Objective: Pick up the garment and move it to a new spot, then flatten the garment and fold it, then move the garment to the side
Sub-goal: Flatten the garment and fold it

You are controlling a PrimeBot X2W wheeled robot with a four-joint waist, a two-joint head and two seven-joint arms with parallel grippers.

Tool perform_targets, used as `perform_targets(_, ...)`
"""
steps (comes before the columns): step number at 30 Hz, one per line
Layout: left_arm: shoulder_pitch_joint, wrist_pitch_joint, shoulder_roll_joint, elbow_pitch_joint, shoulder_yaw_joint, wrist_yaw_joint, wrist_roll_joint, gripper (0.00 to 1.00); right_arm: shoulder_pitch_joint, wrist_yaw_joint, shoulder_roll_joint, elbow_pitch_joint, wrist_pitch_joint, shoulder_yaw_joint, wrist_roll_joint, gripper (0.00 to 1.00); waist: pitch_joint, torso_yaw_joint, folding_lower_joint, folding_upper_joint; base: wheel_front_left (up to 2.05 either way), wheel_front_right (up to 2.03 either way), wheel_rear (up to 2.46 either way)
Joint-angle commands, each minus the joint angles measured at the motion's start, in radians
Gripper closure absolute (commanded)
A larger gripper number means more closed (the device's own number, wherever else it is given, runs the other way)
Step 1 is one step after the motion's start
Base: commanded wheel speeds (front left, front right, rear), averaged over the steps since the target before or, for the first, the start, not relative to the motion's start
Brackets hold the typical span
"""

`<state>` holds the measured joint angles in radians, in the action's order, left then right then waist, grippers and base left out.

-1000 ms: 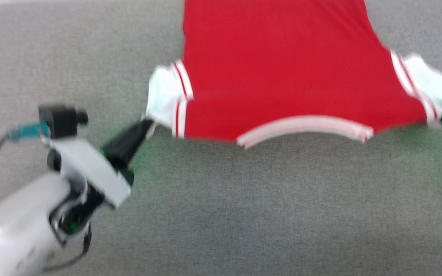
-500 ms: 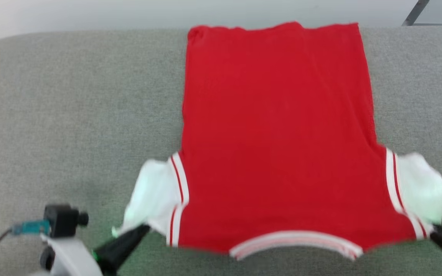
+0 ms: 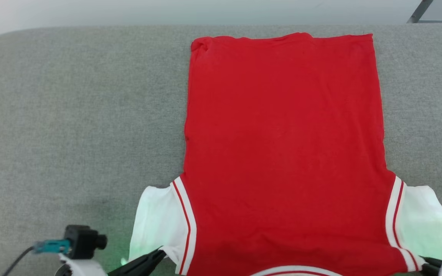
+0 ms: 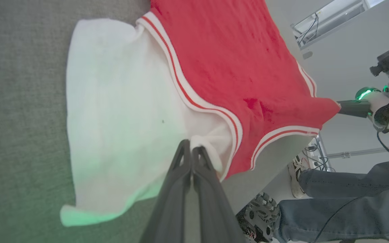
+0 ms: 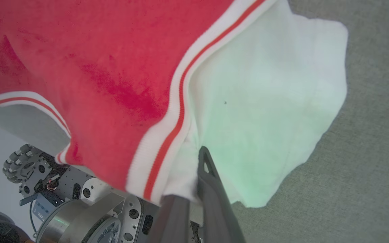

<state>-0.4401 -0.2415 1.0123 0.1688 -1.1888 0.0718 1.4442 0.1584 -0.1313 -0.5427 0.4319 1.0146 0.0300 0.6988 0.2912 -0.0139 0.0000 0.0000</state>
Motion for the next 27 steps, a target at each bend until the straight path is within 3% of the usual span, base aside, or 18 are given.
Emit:
perform_targets(1, -0.015, 0.013, -0.015, -0.029, -0.008, -0.001, -0.021, 1.00, -0.020, 0.001, 0.007, -0.028, -0.008, -0.020, -0.014, 1.00, 0.002, 0.000, 0.0000, 0.0000, 0.00, 0.00, 0.00)
perform_targets(5, -0.039, 0.044, -0.096, -0.142, -0.028, -0.006, -0.059, 1.00, -0.054, 0.001, 0.008, -0.137, -0.045, -0.093, -0.027, 1.00, 0.007, 0.009, 0.0000, 0.0000, 0.00, 0.00, 0.00)
perform_targets(12, -0.040, 0.038, -0.197, -0.308, -0.039, 0.035, -0.055, 1.00, -0.118, 0.002, -0.001, -0.309, -0.166, -0.200, -0.079, 1.00, 0.035, 0.008, 0.0000, 0.0000, 0.00, 0.00, 0.00)
perform_targets(20, -0.054, 0.021, -0.236, -0.389, -0.033, 0.049, -0.055, 1.00, -0.186, 0.007, -0.003, -0.408, -0.273, -0.294, -0.112, 1.00, 0.058, -0.012, 0.0000, 0.0000, 0.00, 0.00, 0.00)
perform_targets(22, -0.055, 0.017, -0.236, -0.391, -0.030, 0.049, -0.054, 1.00, -0.202, 0.008, -0.008, -0.409, -0.299, -0.291, -0.122, 0.58, 0.061, -0.019, 0.0000, 0.0000, 0.00, 0.00, 0.00)
perform_targets(23, -0.055, 0.017, -0.235, -0.388, -0.029, 0.050, -0.054, 1.00, -0.206, 0.009, -0.012, -0.403, -0.308, -0.284, -0.121, 0.04, 0.062, -0.021, 0.0000, 0.0000, 0.00, 0.00, 0.00)
perform_targets(27, -0.057, 0.010, -0.226, -0.367, -0.028, 0.051, -0.061, 1.00, -0.168, 0.008, -0.039, -0.294, -0.285, -0.204, -0.101, 0.00, 0.071, -0.024, 0.0000, 0.0000, 0.00, 0.00, 0.00)
